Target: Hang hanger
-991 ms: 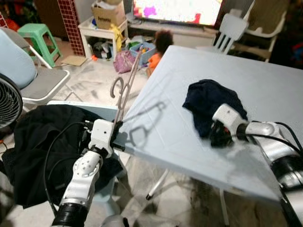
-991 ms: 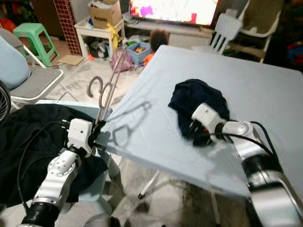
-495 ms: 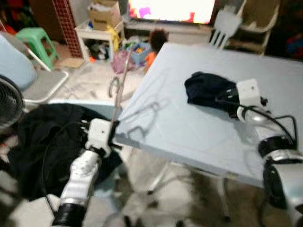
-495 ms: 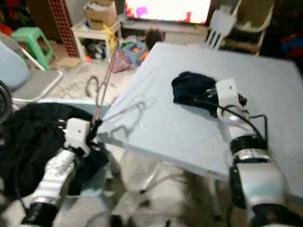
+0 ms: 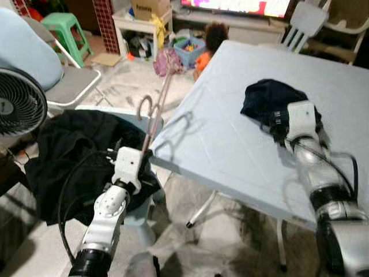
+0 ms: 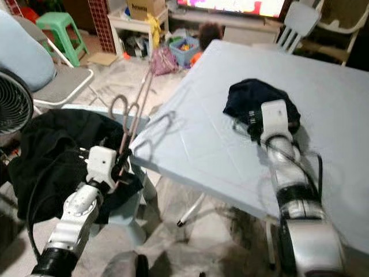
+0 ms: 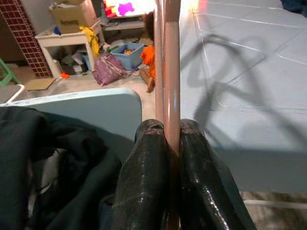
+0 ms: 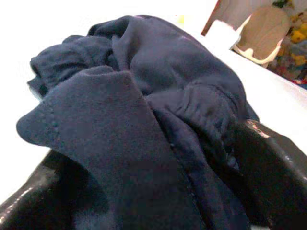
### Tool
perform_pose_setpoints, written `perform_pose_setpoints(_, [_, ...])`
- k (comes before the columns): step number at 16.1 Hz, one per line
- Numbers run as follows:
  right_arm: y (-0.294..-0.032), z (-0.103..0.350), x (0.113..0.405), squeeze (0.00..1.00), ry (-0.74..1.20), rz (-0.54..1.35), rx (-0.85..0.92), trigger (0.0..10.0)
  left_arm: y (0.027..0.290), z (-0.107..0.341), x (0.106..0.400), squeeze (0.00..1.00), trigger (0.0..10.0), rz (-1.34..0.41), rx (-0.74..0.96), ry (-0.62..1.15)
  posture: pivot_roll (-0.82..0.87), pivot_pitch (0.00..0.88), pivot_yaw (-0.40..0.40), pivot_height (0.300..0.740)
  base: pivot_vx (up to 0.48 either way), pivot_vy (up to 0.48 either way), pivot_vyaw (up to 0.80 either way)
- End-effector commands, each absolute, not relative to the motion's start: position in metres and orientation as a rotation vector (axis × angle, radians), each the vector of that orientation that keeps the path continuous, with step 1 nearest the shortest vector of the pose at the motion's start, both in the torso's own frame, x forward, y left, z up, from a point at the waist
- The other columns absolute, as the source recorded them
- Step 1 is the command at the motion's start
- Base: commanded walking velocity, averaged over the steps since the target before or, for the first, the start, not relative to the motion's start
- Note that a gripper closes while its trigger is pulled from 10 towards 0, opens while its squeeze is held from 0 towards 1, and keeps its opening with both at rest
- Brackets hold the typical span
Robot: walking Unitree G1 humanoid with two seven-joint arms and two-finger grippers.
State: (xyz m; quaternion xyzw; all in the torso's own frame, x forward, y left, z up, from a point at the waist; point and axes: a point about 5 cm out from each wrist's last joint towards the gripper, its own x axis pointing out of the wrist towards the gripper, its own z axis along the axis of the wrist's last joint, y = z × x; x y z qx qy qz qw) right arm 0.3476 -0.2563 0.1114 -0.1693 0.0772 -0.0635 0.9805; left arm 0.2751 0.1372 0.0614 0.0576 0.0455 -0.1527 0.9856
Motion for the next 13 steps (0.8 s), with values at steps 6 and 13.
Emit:
perform_pose_setpoints(6, [-0.249, 0.085, 0.312, 0.0, 0.261, 0.219, -0.388, 10.0, 0.135, 0.059, 0.273, 0.0, 10.0, -0.353, 0.148, 0.116, -0.02, 0.0, 0.0, 0.74, 0.0, 0.0, 0.0])
perform_pose_setpoints(13, [-0.246, 0.144, 0.309, 0.0, 0.055, 0.531, -0.21, 10.0, 0.132, 0.056, 0.271, 0.0, 10.0, -0.382, 0.164, 0.142, -0.02, 0.0, 0.011, 0.74, 0.0, 0.0, 0.0])
